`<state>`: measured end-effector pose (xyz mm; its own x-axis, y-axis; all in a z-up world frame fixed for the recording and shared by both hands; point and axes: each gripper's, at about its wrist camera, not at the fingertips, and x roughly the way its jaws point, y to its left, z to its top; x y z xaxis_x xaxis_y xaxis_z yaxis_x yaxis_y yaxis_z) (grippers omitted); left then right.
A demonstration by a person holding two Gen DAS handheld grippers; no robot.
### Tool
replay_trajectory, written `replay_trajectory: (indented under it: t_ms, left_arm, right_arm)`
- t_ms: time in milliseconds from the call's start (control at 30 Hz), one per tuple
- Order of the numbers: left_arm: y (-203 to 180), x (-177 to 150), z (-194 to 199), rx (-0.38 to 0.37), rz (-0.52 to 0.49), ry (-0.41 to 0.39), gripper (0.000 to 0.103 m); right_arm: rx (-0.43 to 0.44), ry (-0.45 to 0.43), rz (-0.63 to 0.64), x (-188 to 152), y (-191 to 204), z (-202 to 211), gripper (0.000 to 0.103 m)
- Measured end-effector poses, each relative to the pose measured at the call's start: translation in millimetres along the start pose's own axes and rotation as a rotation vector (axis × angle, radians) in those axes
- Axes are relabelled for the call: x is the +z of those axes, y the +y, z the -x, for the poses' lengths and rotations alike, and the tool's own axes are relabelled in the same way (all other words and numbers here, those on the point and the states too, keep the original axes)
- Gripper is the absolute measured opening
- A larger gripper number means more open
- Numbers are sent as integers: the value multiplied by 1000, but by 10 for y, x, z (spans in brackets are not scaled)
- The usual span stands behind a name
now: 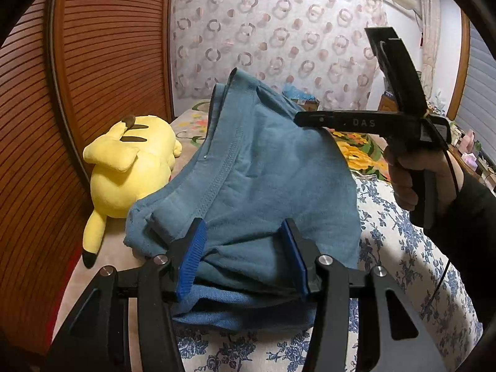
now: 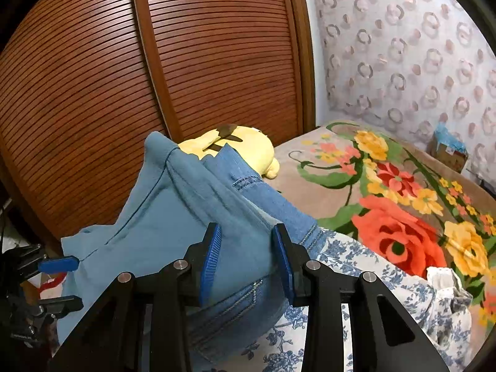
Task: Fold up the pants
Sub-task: 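Open both tools and release the teal shorts on the stack, then press the teal shorts flat onto the stack with both open tools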
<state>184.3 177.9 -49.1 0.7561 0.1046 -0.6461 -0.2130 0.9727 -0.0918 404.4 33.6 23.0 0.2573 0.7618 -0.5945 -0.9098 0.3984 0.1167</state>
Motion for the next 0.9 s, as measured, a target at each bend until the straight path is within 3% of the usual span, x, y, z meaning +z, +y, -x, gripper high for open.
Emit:
replay_trajectory:
  t_ms: [200, 367, 467, 533, 667, 767, 900]
  left_arm:
    - [30, 19, 58, 3, 2, -1, 56]
    - [76, -4, 159, 21, 4, -25, 78]
    - [143, -11, 211, 26, 18, -30, 82]
    - [187, -18, 236, 31, 29, -28, 92]
    - [200, -35, 310, 86, 14, -52, 92]
    - [216, -42, 346, 100, 19, -62, 92]
    - [238, -43, 371, 97, 29, -69, 92]
  right_arm:
    - [-24, -34, 23, -177, 247, 236, 36]
    - [-15, -54, 26, -281, 398, 375, 36]
    - [-15, -58, 33, -343, 473, 418, 36]
    - [-5, -54, 35, -377, 515, 433, 36]
    - [9, -59, 47, -415, 551, 464, 39]
    - [14, -61, 45, -416, 556, 477, 47]
    - [0, -64, 33, -410, 561, 472, 68]
